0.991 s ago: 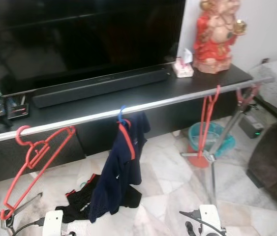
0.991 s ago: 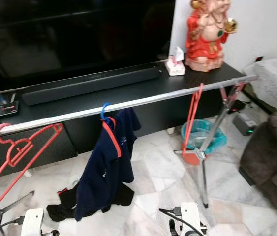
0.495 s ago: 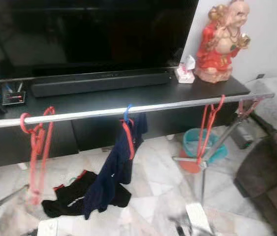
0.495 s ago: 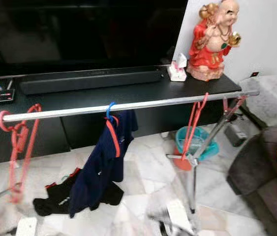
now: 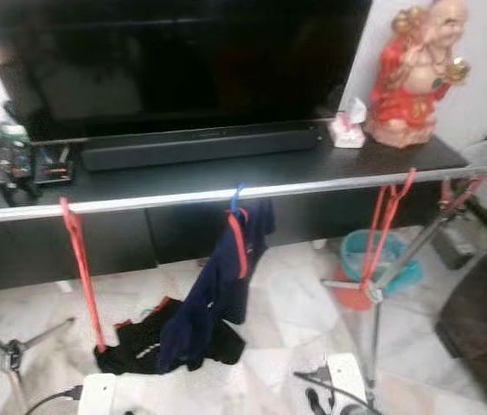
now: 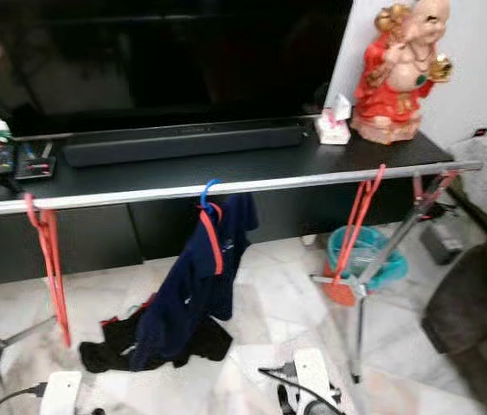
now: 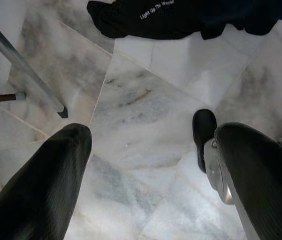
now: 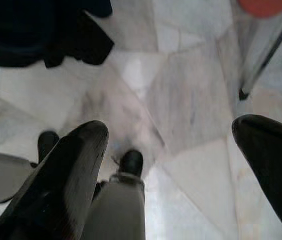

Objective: Hang hanger

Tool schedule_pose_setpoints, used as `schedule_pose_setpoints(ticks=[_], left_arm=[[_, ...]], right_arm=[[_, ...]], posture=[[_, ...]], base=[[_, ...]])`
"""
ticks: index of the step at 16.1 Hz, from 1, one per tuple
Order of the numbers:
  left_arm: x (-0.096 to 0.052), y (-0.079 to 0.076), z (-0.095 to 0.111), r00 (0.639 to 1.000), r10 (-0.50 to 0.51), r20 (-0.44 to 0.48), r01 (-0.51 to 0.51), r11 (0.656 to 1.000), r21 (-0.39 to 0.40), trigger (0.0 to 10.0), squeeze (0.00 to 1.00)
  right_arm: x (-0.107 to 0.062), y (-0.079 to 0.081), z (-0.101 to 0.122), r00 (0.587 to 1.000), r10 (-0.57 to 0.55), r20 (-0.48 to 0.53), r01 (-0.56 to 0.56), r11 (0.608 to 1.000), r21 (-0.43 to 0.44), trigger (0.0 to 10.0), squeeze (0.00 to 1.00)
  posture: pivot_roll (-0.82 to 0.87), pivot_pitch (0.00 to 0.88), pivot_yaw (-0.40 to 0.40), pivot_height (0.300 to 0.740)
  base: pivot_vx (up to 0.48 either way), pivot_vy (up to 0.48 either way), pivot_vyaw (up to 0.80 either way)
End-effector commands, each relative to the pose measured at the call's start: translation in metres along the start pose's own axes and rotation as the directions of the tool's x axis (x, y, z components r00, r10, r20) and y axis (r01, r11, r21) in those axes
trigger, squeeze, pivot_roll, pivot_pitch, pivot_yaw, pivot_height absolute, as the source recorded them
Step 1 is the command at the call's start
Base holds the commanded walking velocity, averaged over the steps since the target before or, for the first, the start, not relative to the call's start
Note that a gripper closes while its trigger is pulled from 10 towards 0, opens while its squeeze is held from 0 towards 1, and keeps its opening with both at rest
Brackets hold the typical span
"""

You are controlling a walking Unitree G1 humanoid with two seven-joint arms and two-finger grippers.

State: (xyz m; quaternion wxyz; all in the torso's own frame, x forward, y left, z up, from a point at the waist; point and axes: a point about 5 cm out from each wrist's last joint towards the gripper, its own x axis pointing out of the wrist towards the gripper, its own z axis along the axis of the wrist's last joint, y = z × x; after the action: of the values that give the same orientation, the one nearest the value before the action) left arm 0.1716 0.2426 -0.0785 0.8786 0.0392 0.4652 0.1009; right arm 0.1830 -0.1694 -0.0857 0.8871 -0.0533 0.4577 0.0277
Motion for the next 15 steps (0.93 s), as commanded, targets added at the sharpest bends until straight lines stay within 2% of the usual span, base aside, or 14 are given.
schedule_pose_setpoints(ticks=[1, 2, 3, 4, 5, 6, 9, 12, 15], left_arm=[[-0.001, -0.001, -0.007, 1.0, 0.01, -0.021, -0.011, 0.999, -0.042, 10.0, 0.0], [-0.001, -0.007, -0.01, 1.0, 0.0, -0.03, -0.001, 0.999, -0.042, 10.0, 0.0], [-0.001, -0.019, -0.01, 0.999, -0.041, -0.031, 0.041, 0.999, 0.015, 10.0, 0.0], [0.0, -0.024, -0.005, 0.998, -0.061, -0.018, 0.062, 0.996, 0.065, 10.0, 0.0], [0.0, -0.025, -0.001, 0.998, -0.06, -0.009, 0.06, 0.996, 0.071, 10.0, 0.0], [0.001, -0.022, 0.006, 0.999, -0.039, 0.006, 0.039, 0.999, 0.034, 10.0, 0.0], [0.002, -0.015, 0.012, 1.0, -0.016, 0.016, 0.016, 1.0, 0.006, 10.0, 0.0], [0.001, -0.015, 0.002, 1.0, -0.015, -0.013, 0.015, 1.0, -0.005, 10.0, 0.0], [-0.001, -0.013, -0.009, 0.999, -0.015, -0.042, 0.015, 1.0, -0.01, 10.0, 0.0]], right_arm=[[0.0, -0.002, -0.003, 1.0, 0.001, -0.012, -0.001, 1.0, -0.017, 10.0, 0.0], [0.0, -0.003, 0.0, 1.0, 0.005, -0.001, -0.005, 0.999, -0.034, 10.0, 0.0], [0.0, -0.007, 0.005, 1.0, -0.013, 0.019, 0.014, 1.0, -0.018, 10.0, 0.0], [0.001, -0.009, 0.01, 0.999, -0.033, 0.032, 0.033, 0.999, 0.022, 10.0, 0.0], [0.002, -0.01, 0.014, 0.998, -0.041, 0.039, 0.04, 0.998, 0.046, 10.0, 0.0], [0.003, -0.008, 0.02, 0.998, -0.037, 0.043, 0.035, 0.998, 0.045, 10.0, 0.0], [0.004, -0.009, 0.026, 0.999, -0.022, 0.05, 0.022, 1.0, 0.001, 10.0, 0.0], [0.003, -0.019, 0.024, 0.998, -0.043, 0.05, 0.042, 0.999, 0.017, 10.0, 0.0], [0.0, -0.023, 0.011, 0.998, -0.061, 0.013, 0.061, 0.997, 0.037, 10.0, 0.0]], posture=[[0.02, 0.0, -0.048, 0.74], [0.01, 0.0, -0.021, 0.74], [-0.02, 0.0, -0.002, 0.74], [-0.02, 0.0, -0.004, 0.74], [-0.01, 0.0, -0.012, 0.74], [0.03, 0.0, -0.04, 0.74], [0.03, 0.0, -0.057, 0.74], [0.0, 0.0, -0.057, 0.74], [0.0, 0.0, -0.048, 0.74]], base=[[0.0, 0.0, 0.0], [0.0, 0.0, 0.0], [0.0, 0.0, 0.0], [0.0, 0.0, 0.0], [0.0, 0.0, 0.0], [0.0, 0.0, 0.0], [0.0, 0.0, 0.0], [0.0, 0.0, 0.0], [0.0, 0.0, 0.0]])
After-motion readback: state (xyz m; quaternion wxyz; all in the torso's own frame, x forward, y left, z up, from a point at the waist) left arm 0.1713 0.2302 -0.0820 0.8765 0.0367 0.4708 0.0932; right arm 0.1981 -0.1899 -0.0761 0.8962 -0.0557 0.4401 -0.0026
